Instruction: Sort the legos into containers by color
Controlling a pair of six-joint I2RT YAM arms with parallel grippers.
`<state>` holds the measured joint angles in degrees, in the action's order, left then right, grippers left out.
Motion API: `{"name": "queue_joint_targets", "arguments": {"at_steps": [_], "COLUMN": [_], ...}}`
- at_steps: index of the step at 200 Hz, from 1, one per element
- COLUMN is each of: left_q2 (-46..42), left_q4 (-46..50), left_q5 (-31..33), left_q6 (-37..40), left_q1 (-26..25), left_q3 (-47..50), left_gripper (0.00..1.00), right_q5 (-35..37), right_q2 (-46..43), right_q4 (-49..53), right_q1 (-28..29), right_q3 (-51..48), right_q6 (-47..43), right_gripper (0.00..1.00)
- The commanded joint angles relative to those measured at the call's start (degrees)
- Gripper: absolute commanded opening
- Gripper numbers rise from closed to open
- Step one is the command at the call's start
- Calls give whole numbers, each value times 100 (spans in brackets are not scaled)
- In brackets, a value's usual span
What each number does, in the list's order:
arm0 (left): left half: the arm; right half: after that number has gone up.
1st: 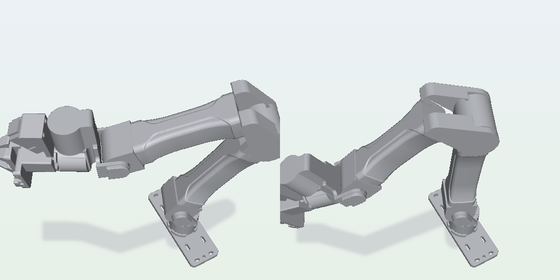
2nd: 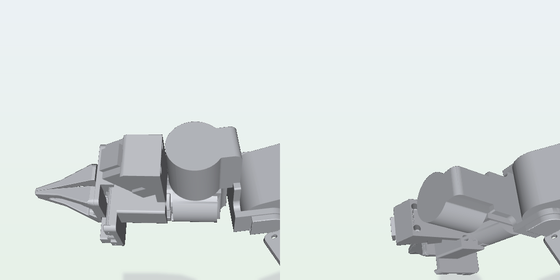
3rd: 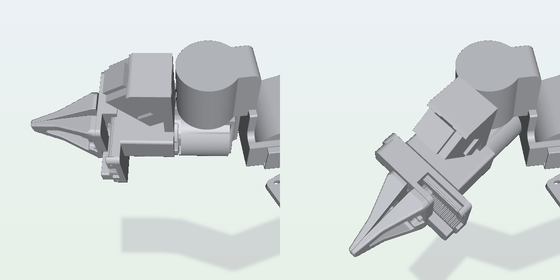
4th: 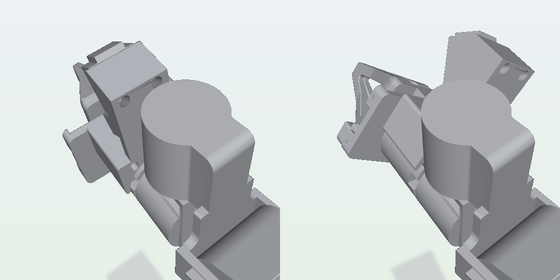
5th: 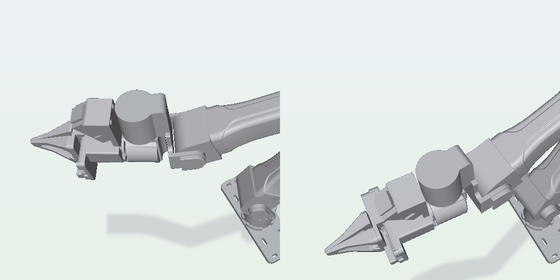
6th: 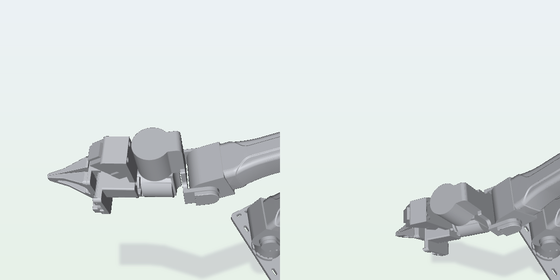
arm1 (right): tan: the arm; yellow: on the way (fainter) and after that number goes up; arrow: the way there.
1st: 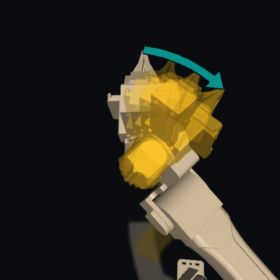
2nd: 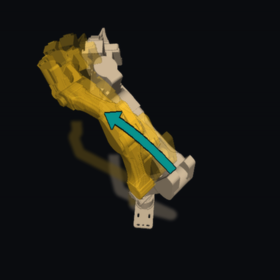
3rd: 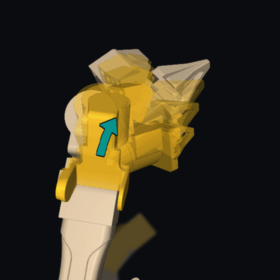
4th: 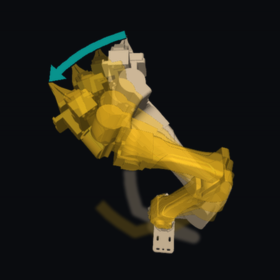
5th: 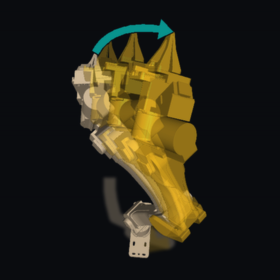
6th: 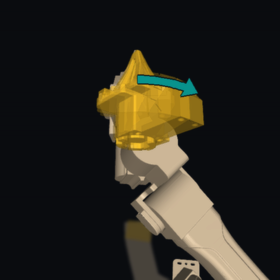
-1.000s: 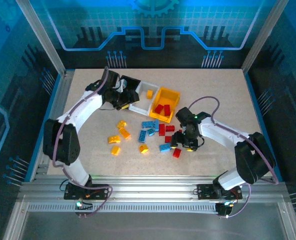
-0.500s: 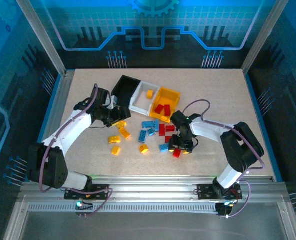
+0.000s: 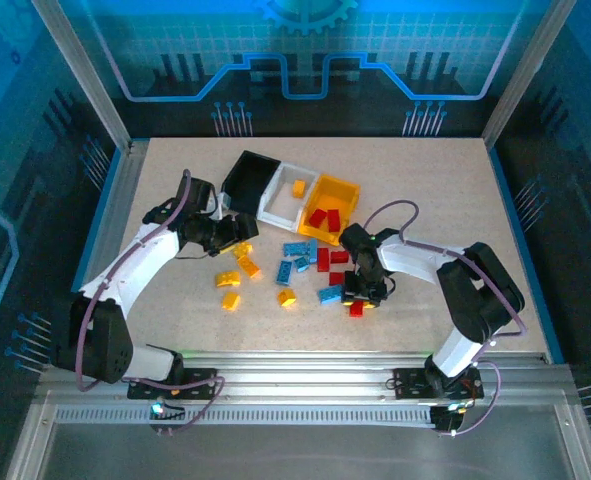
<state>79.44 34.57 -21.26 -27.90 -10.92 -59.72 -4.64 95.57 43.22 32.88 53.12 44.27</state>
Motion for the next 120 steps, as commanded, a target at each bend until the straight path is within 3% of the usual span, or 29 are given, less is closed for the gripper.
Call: {"name": "queue_joint_targets", "arguments": {"at_steps": [1, 58, 120], "left_q2": [-25, -55, -290], "left_q4": [60, 32, 183], "left_q5": [1, -10, 169], "left_q6": [199, 249, 135], "left_q1": [68, 72, 72], "left_q3": [101, 287, 684], "left_gripper": [77, 79, 82], "right_q5": [126, 322, 135], "right_q2": [46, -370, -483], "right_q4": [-107, 355, 928], "right_q1": [83, 20, -482], "right_q3": [-171, 231, 1756], "right_q6": [52, -32, -315], "right_gripper": [41, 35, 35]}}
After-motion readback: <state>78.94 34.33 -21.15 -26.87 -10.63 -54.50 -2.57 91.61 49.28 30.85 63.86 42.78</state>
